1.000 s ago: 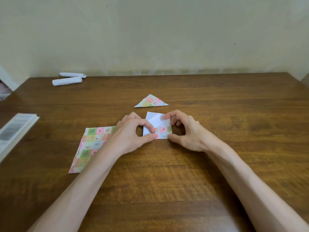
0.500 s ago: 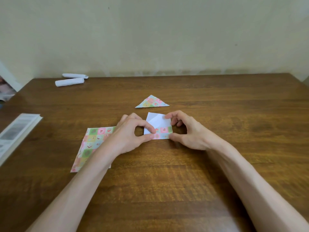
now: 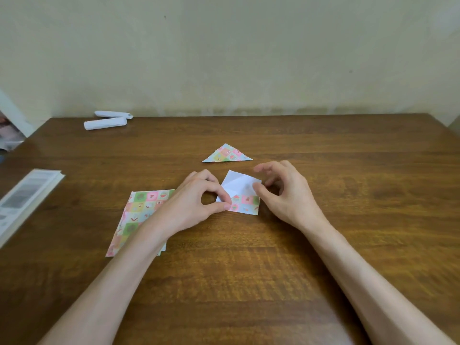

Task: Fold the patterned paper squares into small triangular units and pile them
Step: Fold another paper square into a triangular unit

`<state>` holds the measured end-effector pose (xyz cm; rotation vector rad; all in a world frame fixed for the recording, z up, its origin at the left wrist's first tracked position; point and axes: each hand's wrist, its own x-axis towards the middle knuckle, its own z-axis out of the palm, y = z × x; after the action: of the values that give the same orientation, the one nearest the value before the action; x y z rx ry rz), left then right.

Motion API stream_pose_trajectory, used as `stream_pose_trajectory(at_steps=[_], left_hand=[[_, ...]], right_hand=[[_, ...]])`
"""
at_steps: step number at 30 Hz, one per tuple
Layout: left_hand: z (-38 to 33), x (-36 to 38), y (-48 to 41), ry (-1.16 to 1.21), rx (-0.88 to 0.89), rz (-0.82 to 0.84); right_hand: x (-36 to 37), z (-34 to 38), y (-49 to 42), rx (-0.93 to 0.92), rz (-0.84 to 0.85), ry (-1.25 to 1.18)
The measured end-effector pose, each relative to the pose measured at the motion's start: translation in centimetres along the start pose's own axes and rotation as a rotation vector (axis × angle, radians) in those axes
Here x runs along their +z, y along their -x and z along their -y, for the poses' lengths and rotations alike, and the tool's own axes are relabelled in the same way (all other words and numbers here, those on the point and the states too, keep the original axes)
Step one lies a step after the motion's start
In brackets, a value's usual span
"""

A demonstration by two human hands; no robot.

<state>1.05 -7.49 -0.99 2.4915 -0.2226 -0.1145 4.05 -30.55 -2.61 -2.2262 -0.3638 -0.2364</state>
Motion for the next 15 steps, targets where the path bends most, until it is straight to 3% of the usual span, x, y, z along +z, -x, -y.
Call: stream_pose_trajectory(at_steps=[5, 9, 13, 15], left_hand=[[0.5, 0.1, 0.0, 0.038, 0.095, -0.008], [0.5, 0.1, -0.1, 0.002, 0.105, -0.042], [0.5, 0.4, -0.1, -0.153, 0.155, -0.253], [0.1, 0.5, 0.0, -0.094, 0.234, -0.352]], right_hand=[[0.9, 0.4, 0.2, -0.076, 0.077, 0.166], [0.3, 0.8, 0.1, -0.038, 0.048, 0.096], [-0.2, 1.2, 0.4, 0.063, 0.042, -0.009], [-0.3, 1.2, 0.5, 0.092, 0.000, -0.009]])
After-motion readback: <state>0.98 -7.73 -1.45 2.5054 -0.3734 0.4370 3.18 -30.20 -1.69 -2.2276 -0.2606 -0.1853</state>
